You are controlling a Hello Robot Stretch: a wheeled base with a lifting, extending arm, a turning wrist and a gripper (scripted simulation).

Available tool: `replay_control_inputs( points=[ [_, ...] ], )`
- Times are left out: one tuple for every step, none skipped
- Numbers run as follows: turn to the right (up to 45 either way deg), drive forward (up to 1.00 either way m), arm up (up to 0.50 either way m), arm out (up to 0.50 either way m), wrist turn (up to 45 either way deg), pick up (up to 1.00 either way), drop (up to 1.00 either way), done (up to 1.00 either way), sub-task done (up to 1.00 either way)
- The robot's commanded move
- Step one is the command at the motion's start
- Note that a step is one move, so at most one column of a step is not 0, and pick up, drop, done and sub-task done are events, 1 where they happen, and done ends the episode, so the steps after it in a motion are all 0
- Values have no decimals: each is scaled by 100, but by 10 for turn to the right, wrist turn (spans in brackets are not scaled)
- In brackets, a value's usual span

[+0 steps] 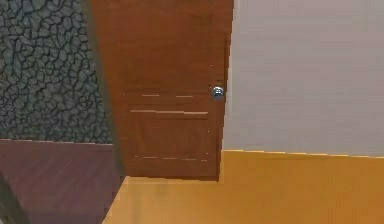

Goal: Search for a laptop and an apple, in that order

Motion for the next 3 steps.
replay_control_inputs(
  points=[
    [120, 0, 0, 0, 0, 0, 0, 0, 0],
    [0, 25, 0, 0, 0, 0, 0, 0, 0],
    [-360, 0, 0, 0, 0, 0, 0, 0, 0]
  ],
)
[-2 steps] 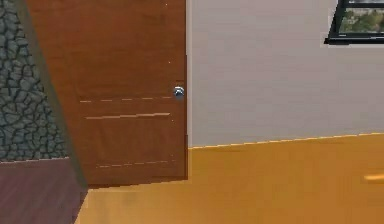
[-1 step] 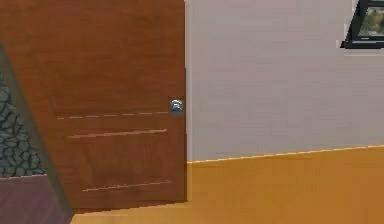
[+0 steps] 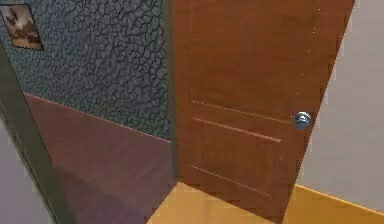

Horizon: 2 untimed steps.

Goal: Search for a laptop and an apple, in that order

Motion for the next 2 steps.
replay_control_inputs(
  points=[
    [0, 85, 0, 0, 0, 0, 0, 0, 0],
    [-450, 0, 0, 0, 0, 0, 0, 0, 0]
  ],
)
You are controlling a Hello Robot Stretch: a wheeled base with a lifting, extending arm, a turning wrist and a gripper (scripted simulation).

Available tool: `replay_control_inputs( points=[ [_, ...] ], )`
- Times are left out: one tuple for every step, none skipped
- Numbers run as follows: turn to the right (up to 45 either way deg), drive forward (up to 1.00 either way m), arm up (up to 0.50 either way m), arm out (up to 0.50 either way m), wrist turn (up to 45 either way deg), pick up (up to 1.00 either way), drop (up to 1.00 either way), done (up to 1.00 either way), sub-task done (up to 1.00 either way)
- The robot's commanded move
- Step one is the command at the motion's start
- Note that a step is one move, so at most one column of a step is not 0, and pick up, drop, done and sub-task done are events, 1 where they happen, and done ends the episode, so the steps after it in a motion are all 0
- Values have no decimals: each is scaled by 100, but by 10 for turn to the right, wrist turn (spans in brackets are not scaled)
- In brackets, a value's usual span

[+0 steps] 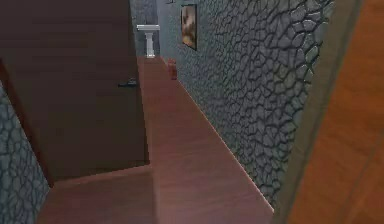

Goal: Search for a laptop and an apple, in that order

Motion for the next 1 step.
replay_control_inputs(
  points=[
    [-270, 0, 0, 0, 0, 0, 0, 0, 0]
  ],
)
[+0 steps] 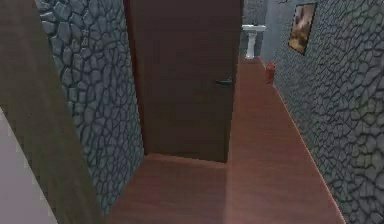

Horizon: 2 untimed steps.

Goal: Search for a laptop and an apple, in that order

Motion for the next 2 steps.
replay_control_inputs(
  points=[
    [0, 65, 0, 0, 0, 0, 0, 0, 0],
    [420, 0, 0, 0, 0, 0, 0, 0, 0]
  ],
)
